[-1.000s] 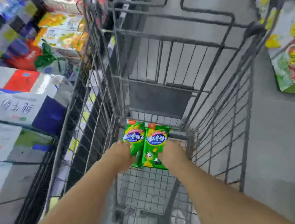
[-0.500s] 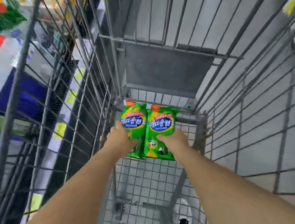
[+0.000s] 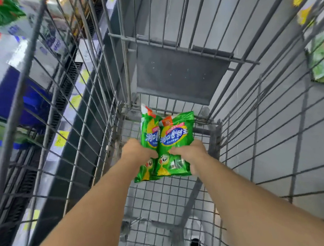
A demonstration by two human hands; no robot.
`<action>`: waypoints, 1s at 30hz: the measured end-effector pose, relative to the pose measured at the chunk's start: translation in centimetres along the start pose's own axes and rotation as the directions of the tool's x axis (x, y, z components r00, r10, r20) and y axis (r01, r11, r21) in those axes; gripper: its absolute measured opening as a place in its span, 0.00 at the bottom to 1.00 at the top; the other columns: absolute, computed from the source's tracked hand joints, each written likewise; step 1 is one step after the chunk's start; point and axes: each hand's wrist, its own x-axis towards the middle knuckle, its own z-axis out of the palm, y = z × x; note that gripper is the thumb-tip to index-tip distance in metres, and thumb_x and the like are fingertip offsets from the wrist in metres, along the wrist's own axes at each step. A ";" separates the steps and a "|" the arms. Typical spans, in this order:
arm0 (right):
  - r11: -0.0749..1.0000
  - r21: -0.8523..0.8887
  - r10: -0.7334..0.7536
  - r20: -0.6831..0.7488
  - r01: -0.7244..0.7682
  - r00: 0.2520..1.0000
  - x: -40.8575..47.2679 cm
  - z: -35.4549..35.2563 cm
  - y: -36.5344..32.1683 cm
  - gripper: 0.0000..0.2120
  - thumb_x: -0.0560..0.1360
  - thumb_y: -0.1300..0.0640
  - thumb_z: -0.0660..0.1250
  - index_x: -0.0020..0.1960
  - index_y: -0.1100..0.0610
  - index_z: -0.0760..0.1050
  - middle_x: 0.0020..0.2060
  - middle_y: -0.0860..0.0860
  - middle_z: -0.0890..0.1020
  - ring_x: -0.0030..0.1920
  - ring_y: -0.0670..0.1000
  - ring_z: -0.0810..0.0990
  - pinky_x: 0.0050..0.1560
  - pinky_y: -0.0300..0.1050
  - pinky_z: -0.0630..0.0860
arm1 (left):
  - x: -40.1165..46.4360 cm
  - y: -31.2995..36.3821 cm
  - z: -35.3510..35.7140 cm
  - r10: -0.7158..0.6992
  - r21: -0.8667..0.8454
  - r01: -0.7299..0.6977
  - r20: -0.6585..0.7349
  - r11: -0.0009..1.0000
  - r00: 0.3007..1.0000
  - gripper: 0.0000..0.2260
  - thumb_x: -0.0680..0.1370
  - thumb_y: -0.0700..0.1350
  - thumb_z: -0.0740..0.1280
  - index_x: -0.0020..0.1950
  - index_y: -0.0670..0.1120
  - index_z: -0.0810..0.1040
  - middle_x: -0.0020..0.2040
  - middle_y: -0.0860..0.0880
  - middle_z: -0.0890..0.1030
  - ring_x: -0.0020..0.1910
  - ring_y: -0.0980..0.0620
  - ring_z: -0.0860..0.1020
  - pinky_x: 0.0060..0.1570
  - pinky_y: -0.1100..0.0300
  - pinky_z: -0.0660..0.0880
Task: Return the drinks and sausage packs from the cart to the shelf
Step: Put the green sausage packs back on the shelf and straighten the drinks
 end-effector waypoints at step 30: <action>0.749 -0.234 -0.618 0.093 0.620 0.781 -56.1 -9.5 -19.2 0.24 0.55 0.61 0.85 0.48 0.57 0.81 0.44 0.56 0.87 0.47 0.57 0.85 0.54 0.57 0.82 | -51.1 5.1 -37.6 0.453 -0.212 -0.512 -0.274 0.832 0.849 0.13 0.70 0.40 0.78 0.44 0.39 0.74 0.41 0.43 0.77 0.36 0.48 0.75 0.34 0.58 0.73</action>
